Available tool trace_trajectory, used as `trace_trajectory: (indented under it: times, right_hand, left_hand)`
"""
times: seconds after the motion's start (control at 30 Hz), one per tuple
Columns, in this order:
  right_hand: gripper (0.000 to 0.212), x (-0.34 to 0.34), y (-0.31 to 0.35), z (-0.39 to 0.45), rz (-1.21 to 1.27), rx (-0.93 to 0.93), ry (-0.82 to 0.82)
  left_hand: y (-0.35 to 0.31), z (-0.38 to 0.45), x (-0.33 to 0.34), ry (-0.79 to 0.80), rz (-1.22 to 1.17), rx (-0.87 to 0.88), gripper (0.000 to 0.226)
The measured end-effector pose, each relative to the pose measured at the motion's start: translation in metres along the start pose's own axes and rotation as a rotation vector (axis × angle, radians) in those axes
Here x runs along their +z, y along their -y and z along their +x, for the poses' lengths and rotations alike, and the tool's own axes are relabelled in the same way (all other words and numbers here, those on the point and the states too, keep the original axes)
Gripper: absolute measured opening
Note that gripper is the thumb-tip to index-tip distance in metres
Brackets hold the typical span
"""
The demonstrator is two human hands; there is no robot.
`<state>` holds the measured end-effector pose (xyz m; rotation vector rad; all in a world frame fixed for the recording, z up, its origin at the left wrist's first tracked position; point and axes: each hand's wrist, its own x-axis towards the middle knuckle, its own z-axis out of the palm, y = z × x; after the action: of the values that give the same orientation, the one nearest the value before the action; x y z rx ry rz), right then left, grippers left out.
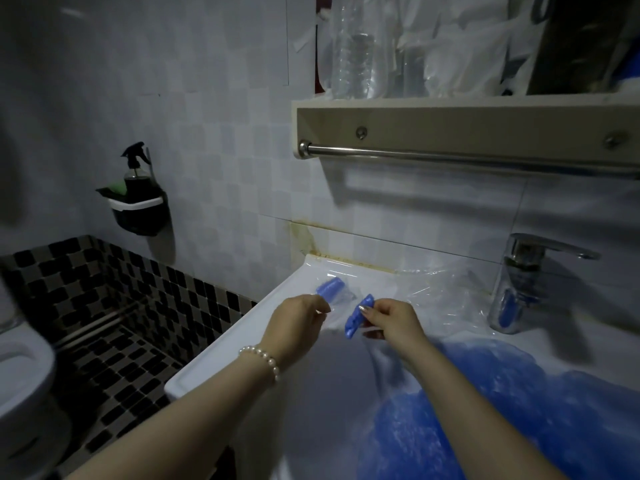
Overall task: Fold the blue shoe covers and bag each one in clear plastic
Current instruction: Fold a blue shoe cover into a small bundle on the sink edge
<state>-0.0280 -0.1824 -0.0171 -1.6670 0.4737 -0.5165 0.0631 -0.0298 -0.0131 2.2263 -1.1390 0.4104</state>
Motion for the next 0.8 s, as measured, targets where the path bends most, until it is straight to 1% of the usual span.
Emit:
trace_trajectory:
  times: [0.07,0.13,0.2,0.23,0.3,0.37,0.47,0.53,0.57,0.63,0.67,0.73,0.77,0.8]
  right_hand:
    - [0.011,0.005,0.004,-0.002,-0.014,-0.073,0.059]
    - [0.014,0.011,0.007,-0.006,-0.007,-0.146,0.052]
    - [0.014,0.015,0.015,-0.013,-0.034,-0.265,0.004]
    - [0.012,0.017,0.019,-0.018,-0.050,-0.341,0.008]
    - [0.012,0.024,0.026,-0.028,-0.094,-0.517,0.073]
    - [0.010,0.032,0.030,-0.036,-0.270,-0.723,0.110]
    - [0.022,0.045,0.031,-0.045,-0.608,-1.039,0.112]
    - [0.025,0.051,0.034,-0.050,-0.731,-1.136,0.090]
    - [0.029,0.054,0.036,-0.052,-0.764,-1.142,0.077]
    - [0.035,0.055,0.038,-0.054,-0.765,-1.093,0.062]
    - [0.031,0.055,0.037,-0.054,-0.756,-1.065,0.055]
    - [0.014,0.056,0.033,-0.055,-0.753,-1.013,0.050]
    - [0.009,0.057,0.032,-0.057,-0.727,-0.949,0.057]
    - [0.007,0.059,0.031,-0.059,-0.684,-0.852,0.078]
  left_hand:
    - [-0.001,-0.003,-0.011,-0.058,-0.112,-0.066,0.003]
    - [-0.003,-0.005,-0.022,-0.047,-0.287,-0.177,0.014]
    - [-0.004,-0.006,-0.033,-0.032,-0.460,-0.280,0.014]
    - [-0.004,-0.006,-0.037,-0.043,-0.524,-0.315,0.012]
    - [-0.002,-0.008,-0.045,-0.061,-0.598,-0.344,0.014]
    - [0.001,-0.011,-0.052,-0.055,-0.533,-0.308,0.019]
    - [0.004,-0.017,-0.064,-0.058,-0.314,-0.151,0.017]
    - [0.005,-0.021,-0.069,-0.052,-0.196,-0.036,0.022]
    - [0.006,-0.022,-0.071,-0.036,-0.137,0.010,0.026]
    - [0.005,-0.027,-0.071,-0.009,-0.027,0.074,0.037]
    - [0.004,-0.030,-0.069,-0.023,0.022,0.085,0.042]
    - [0.000,-0.039,-0.065,-0.115,0.140,0.082,0.045]
    - [-0.002,-0.043,-0.064,-0.158,0.191,0.082,0.045]
    - [-0.002,-0.046,-0.060,-0.166,0.200,0.085,0.046]
